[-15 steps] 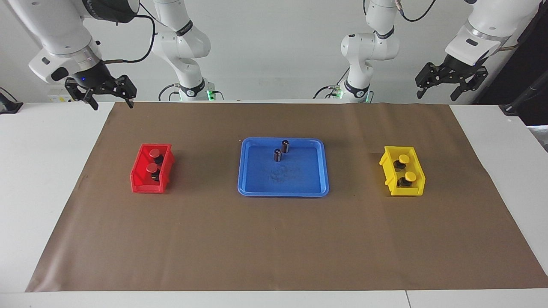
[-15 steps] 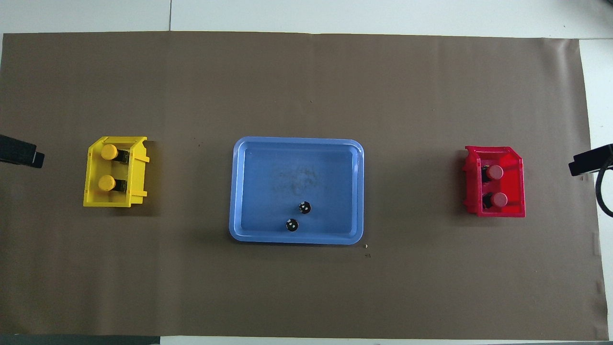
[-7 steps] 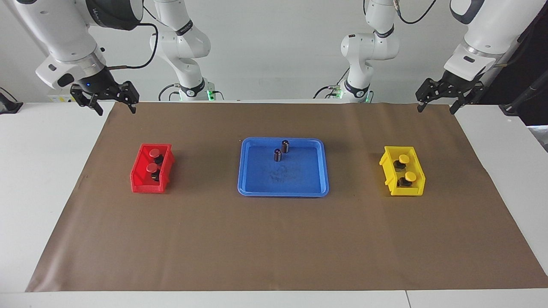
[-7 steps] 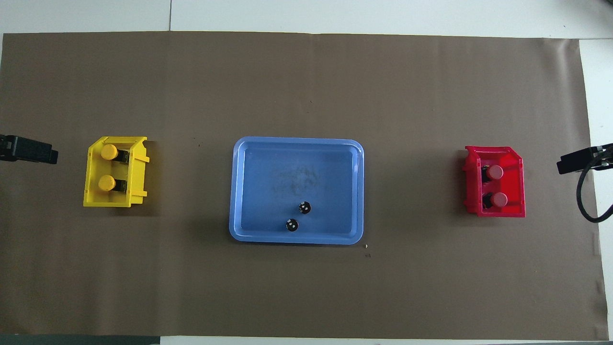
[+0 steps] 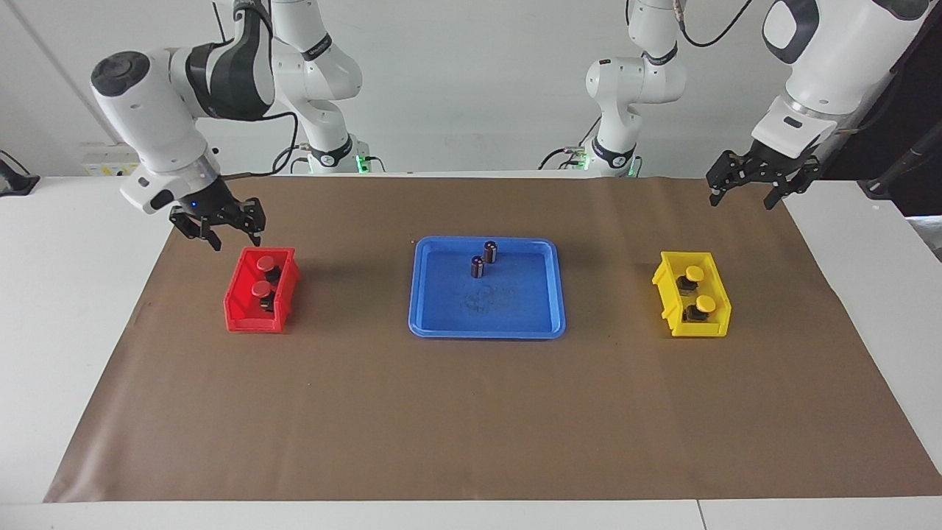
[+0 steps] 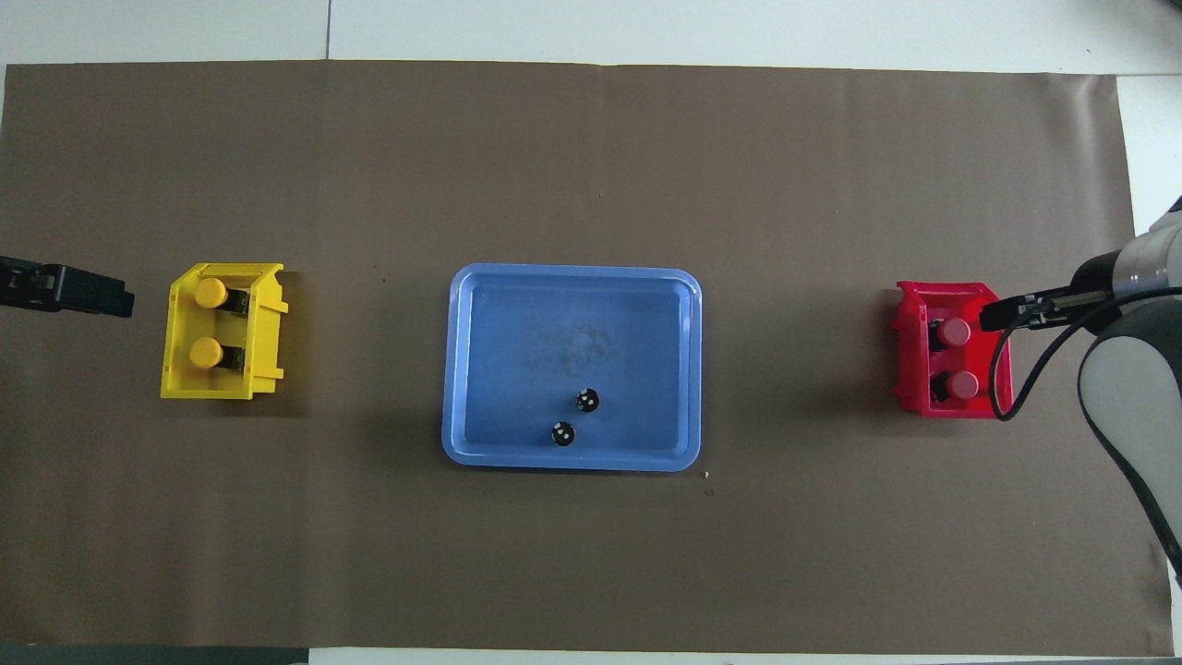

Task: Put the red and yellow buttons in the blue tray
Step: 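Reach the right gripper into the red holder and grasp a red button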

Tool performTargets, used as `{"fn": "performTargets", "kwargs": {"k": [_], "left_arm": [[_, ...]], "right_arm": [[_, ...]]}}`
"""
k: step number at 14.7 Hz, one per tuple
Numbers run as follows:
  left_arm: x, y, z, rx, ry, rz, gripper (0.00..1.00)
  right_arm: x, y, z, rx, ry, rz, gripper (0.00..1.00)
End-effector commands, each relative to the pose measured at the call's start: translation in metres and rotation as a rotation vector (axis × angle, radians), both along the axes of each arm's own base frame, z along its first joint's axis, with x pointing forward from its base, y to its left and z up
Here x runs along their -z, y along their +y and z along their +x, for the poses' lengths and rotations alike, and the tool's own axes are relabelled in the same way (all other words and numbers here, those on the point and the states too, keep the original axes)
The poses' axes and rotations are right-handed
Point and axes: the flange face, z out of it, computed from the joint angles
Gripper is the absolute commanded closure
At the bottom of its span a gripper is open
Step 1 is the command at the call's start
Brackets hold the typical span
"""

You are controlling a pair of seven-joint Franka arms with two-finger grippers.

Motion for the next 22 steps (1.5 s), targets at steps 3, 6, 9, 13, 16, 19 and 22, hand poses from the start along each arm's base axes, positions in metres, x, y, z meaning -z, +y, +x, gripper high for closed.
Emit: {"fn": "performTargets", "kwargs": {"k": [3, 6, 9, 13, 16, 19, 22], "left_arm": [[-0.003, 0.004, -0.012, 0.0, 0.036, 0.001, 0.0], [-0.005, 0.005, -0.01, -0.009, 0.024, -0.004, 0.0], [-0.007, 0.004, -0.01, -0.161, 0.015, -0.005, 0.0], [-0.006, 0.0, -0.011, -0.162, 0.015, -0.004, 0.0], [-0.008, -0.002, -0.011, -0.163, 0.014, -0.004, 0.0], [-0.005, -0.002, -0.012, -0.16, 0.026, -0.002, 0.0], [-0.005, -0.002, -0.012, -0.157, 0.02, -0.003, 0.0]], "right_arm": [[0.062, -0.016, 0.0, 0.028, -0.005, 0.008, 0.3], [0.074, -0.012, -0.001, 0.023, -0.022, 0.005, 0.33], [0.086, -0.009, -0.006, 0.023, -0.034, 0.003, 0.33], [0.094, -0.007, -0.01, 0.022, -0.049, 0.001, 0.34], [0.104, -0.009, -0.012, 0.024, -0.04, 0.001, 0.35], [0.104, -0.008, -0.012, 0.023, -0.04, 0.001, 0.35], [0.109, -0.008, -0.015, 0.022, -0.052, -0.001, 0.41]]}}
